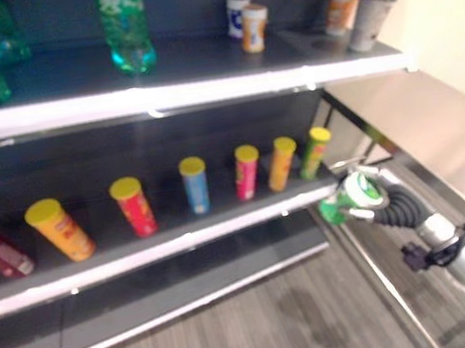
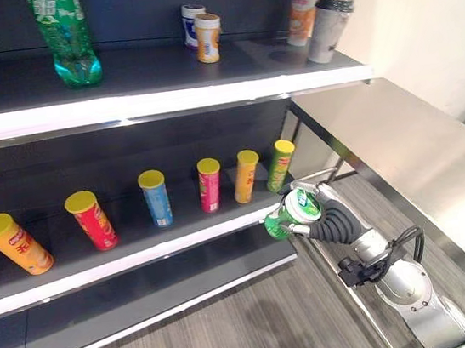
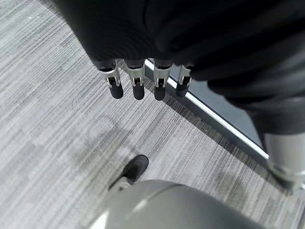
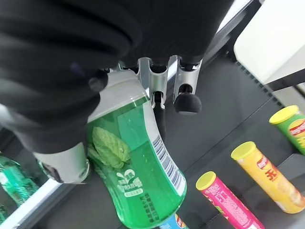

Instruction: Put the goods on the table back onto the shelves and tidy them up.

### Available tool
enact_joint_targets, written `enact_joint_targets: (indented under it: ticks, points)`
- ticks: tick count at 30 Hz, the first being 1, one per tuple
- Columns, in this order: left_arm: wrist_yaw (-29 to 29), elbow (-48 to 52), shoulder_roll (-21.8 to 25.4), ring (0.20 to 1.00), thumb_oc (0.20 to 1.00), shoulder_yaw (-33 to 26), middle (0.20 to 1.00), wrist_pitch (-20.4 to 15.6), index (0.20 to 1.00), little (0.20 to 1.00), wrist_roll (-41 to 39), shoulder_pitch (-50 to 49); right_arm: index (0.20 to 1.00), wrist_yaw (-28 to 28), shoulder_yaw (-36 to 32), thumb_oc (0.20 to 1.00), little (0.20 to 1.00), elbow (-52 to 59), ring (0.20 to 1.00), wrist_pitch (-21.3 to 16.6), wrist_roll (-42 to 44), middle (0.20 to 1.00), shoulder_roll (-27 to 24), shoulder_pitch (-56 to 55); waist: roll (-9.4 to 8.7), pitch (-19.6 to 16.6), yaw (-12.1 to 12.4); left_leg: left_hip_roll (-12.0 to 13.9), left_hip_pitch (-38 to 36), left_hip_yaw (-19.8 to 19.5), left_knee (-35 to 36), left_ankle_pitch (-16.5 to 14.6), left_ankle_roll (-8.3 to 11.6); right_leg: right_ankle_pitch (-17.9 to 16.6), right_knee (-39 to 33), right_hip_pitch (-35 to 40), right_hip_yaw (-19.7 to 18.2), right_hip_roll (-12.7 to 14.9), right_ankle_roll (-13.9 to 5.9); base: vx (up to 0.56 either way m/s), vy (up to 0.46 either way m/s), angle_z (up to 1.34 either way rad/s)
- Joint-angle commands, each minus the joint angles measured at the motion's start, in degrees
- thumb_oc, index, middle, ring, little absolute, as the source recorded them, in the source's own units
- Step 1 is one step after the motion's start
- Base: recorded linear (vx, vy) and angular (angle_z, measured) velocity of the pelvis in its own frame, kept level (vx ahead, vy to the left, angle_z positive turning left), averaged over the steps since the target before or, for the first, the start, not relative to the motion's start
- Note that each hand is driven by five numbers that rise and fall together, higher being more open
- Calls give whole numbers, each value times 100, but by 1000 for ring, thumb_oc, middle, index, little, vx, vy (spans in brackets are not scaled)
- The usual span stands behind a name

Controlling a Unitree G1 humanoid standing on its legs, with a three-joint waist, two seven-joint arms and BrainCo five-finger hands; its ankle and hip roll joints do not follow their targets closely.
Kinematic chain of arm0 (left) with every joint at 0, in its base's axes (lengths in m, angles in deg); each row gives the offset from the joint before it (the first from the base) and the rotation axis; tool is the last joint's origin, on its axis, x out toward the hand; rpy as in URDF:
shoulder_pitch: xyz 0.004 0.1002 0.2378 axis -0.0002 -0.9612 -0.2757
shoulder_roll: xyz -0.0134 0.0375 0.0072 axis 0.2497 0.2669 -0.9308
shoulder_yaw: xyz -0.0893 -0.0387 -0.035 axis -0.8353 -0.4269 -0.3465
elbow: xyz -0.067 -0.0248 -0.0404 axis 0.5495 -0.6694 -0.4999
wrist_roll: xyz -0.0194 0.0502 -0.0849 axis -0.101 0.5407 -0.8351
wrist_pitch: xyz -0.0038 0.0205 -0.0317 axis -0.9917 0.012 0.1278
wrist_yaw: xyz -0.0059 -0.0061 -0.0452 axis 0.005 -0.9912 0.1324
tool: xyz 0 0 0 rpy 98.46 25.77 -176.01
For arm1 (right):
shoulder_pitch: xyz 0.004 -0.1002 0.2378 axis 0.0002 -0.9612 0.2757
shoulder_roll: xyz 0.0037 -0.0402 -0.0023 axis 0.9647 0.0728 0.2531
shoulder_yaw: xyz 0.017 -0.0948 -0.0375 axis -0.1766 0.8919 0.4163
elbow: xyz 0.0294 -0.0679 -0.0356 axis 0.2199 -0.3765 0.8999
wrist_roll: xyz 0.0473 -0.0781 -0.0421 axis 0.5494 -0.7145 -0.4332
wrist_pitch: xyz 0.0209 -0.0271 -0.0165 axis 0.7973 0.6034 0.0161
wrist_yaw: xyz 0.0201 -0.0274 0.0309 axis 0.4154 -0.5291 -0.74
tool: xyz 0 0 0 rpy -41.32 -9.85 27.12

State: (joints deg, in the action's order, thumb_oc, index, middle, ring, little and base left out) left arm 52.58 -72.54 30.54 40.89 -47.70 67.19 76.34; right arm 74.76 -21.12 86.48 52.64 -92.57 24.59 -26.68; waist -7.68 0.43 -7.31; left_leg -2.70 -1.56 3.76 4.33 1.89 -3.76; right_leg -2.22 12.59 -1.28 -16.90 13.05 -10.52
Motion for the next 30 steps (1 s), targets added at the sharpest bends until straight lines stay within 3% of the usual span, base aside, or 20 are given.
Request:
enact_joint_targets:
  ticks: [1, 2, 3, 4, 5, 7, 8, 10, 11, 15, 18, 20, 21, 22, 27, 28, 30]
  points:
    - [34, 52, 53, 1000, 1000, -185, 1000, 42, 1000, 1000, 156, -145, 200, 325, -160, 200, 200, -29, 200, -70, -112, 200, 157, 600, 178, 405, 317, 443, -185, 81, 67, -338, 299, -1051, 994, -262, 614, 370, 408, 42, 305, -1]
    - [23, 47, 68, 1000, 1000, -217, 1000, 70, 1000, 1000, 166, -166, 200, 329, -103, 200, 200, -28, 200, -74, -113, 200, 196, 628, 203, 443, 345, 502, -242, 138, 67, -369, 303, -942, 1109, -360, 907, 413, 389, 23, 226, -32]
    - [23, 48, 69, 1000, 1000, -222, 1000, 71, 1000, 1000, 167, -166, 200, 331, -96, 200, 200, -33, 200, -76, -114, 200, 197, 636, 203, 448, 324, 508, -244, 120, 67, -370, 309, -928, 1121, -351, 930, 412, 395, 52, 60, -57]
    - [47, 44, 67, 1000, 1000, -275, 1000, 89, 1000, 1000, 186, -212, 200, 335, -104, 200, 200, -1, 200, -103, -96, 200, 209, 600, 222, 441, 341, 520, -294, 127, 67, -412, 301, -666, 1099, -475, 1134, 292, 413, 104, 28, -53]
    - [76, 40, 61, 1000, 1000, -299, 1000, 83, 1000, 1000, 199, -250, 200, 314, -134, 200, 200, 14, 200, -102, -80, 200, 203, 521, 222, 407, 300, 509, -314, 58, 67, -464, 318, -392, 970, -515, 1245, 64, 415, 169, 36, -32]
    - [107, 24, 20, 1000, 1000, -294, 1000, 51, 1000, 1000, 232, -296, 200, 282, -284, 200, 200, 29, 200, -117, -50, 200, 138, 379, 217, 410, 157, 447, -414, -73, 67, -552, 346, 177, 494, -680, 1251, -668, 394, 230, -11, -9]
    - [129, -4, -21, 1000, 1000, -261, 1000, 36, 1000, 1000, 228, -304, 200, 300, -368, 200, 200, 52, 200, -139, 30, 200, 56, 366, 161, 439, 83, 319, -498, -169, 67, -643, 354, 29, -231, -786, 1202, -1091, 287, 260, -19, 11]
    - [201, 22, -38, 1000, 1000, 10, 1000, -5, 1000, 1000, 522, -283, 200, 357, -463, 200, 200, 60, 200, -200, -12, 200, -86, 357, 47, 398, -12, 184, -603, -337, 67, -774, 352, -123, -1008, -614, 991, -1331, 270, 347, -76, 47]
    - [189, -40, -75, 1000, 1000, -51, 1000, 8, 1000, 1000, 521, -263, 200, 307, -408, 200, 200, 188, 200, -215, 33, 200, -58, 259, 34, 279, -58, 208, -698, -332, 67, -860, 353, -109, -988, -475, 796, -1375, 387, 303, -96, 89]
    - [70, -21, -166, 1000, 1000, -58, 1000, 17, 1000, 1000, 489, -263, 200, 298, -478, 200, 200, 327, 200, -339, 126, 200, -143, 214, 153, 169, -115, 454, -802, -401, -176, -1049, 442, 7, -926, -404, 773, -1503, 538, 306, -155, 49]
    - [48, 3, -214, 1000, 1000, -52, 1000, 28, 1000, 1000, 422, -260, 200, 253, -415, 200, 200, 381, 200, -354, 243, 200, -204, 368, 174, 174, -130, 564, -586, -424, -928, -1299, 516, 119, -942, -284, 784, -1534, 639, 158, -112, 4]
    - [-24, 65, -200, 1000, 1000, -29, 1000, 39, 1000, 1000, 356, -158, 200, 218, -269, 200, 200, 418, 200, -348, 298, 200, -296, 485, 118, 293, -37, 497, -75, -475, -2046, -1020, 636, 77, -1091, -53, 764, -1494, 762, 104, -96, 4]
    - [-24, 66, -199, 1000, 1000, -31, 1000, 41, 1000, 1000, 354, -154, 200, 220, -264, 200, 200, 410, 200, -350, 297, 200, -295, 496, 121, 297, -47, 499, -33, -485, -2116, -1044, 637, 66, -1103, -55, 771, -1495, 761, 73, -42, -1]
    - [-128, 165, -155, 1000, 1000, -46, 1000, 17, 1000, 1000, 303, -87, 200, 221, -179, 200, 200, 390, 200, -362, 324, 200, -371, 527, 63, 356, 50, 486, 259, -569, -2457, -863, 668, 69, -1227, 87, 748, -1420, 785, 46, -16, -3]
    - [-138, 176, -170, 1000, 1000, -83, 1000, -22, 1000, 1000, 150, -109, 200, 297, -234, 200, 200, 403, 200, -384, 356, 200, -468, 565, -51, 331, 144, 684, 403, -502, -1512, -826, 670, 63, -1368, 189, 799, -1173, 686, 86, 55, 2]
    - [-104, 137, -199, 1000, 1000, -41, 1000, -25, 1000, 1000, 176, -112, 200, 306, -295, 200, 200, 471, 200, -390, 316, 200, -502, 587, -19, 318, 164, 804, 474, -425, -1113, -622, 694, 98, -1420, 227, 943, -1134, 657, 35, 69, 4]
    - [-119, 128, -208, 1000, 1000, -63, 1000, -51, 1000, 1000, 137, -202, 200, 361, -389, 200, 200, 490, 200, -375, 303, 200, -481, 517, 54, 271, 184, 840, 408, -391, -625, -348, 772, 121, -1527, 291, 835, -1152, 620, 85, 135, 5]
